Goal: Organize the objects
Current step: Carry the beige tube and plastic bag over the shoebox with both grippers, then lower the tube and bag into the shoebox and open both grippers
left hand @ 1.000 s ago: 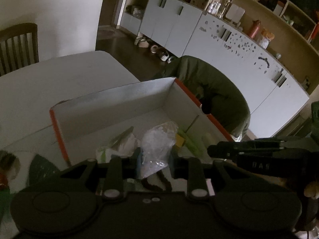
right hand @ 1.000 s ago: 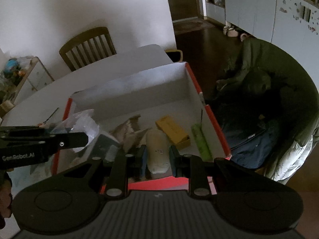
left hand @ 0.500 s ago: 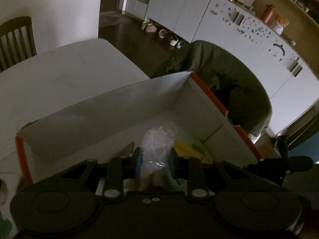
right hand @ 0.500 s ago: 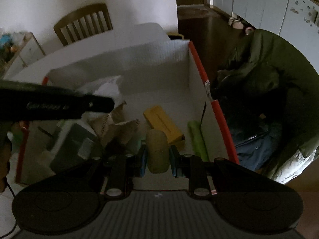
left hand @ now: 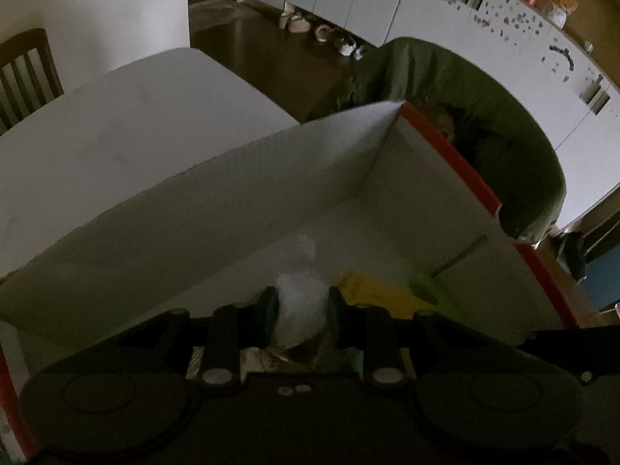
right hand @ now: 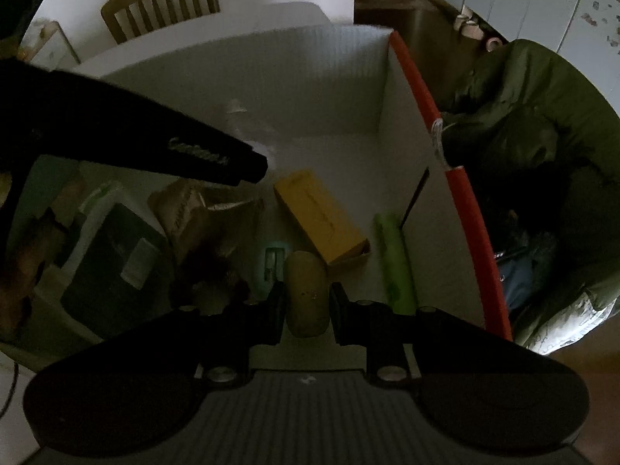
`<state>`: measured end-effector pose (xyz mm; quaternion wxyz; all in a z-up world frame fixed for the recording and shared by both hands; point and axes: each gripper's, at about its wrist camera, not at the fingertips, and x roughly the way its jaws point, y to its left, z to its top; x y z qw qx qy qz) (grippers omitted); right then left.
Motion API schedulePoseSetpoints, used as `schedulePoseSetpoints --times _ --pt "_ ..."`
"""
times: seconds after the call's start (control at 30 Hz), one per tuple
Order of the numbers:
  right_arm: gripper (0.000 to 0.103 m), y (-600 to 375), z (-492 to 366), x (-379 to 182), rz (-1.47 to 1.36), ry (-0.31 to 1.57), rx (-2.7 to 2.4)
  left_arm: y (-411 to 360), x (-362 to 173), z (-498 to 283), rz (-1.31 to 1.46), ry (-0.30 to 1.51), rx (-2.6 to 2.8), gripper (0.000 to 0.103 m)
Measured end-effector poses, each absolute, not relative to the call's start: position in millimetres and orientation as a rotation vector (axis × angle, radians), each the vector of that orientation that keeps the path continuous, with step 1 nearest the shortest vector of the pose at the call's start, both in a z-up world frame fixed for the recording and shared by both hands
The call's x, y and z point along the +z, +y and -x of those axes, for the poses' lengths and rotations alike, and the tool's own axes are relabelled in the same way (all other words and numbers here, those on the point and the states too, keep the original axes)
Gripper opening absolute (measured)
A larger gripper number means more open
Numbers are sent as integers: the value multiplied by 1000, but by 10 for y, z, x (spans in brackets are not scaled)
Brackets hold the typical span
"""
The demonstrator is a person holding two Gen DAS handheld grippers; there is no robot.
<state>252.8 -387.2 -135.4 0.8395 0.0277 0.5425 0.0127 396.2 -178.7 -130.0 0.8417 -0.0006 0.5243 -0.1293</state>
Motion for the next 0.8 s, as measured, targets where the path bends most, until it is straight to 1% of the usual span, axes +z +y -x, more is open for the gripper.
schedulePoseSetpoints --times 0.3,0.5,0.67,0.8 --pt "24 -3877 -2547 -1391 -59 1156 39 -1759 -1330 -4018 14 1122 -272 26" --pt "23 -3912 -2521 -1357 -66 1148 48 -1751 -1297 -3986 11 1119 -262 33" --pt "24 -3932 -2479 -1290 -70 1133 70 -1735 -1223 -3889 26 1099 -268 42" --pt "24 -3963 -2419 -1190 -104 1118 86 -1735 -1144 -3799 35 1077 -274 46"
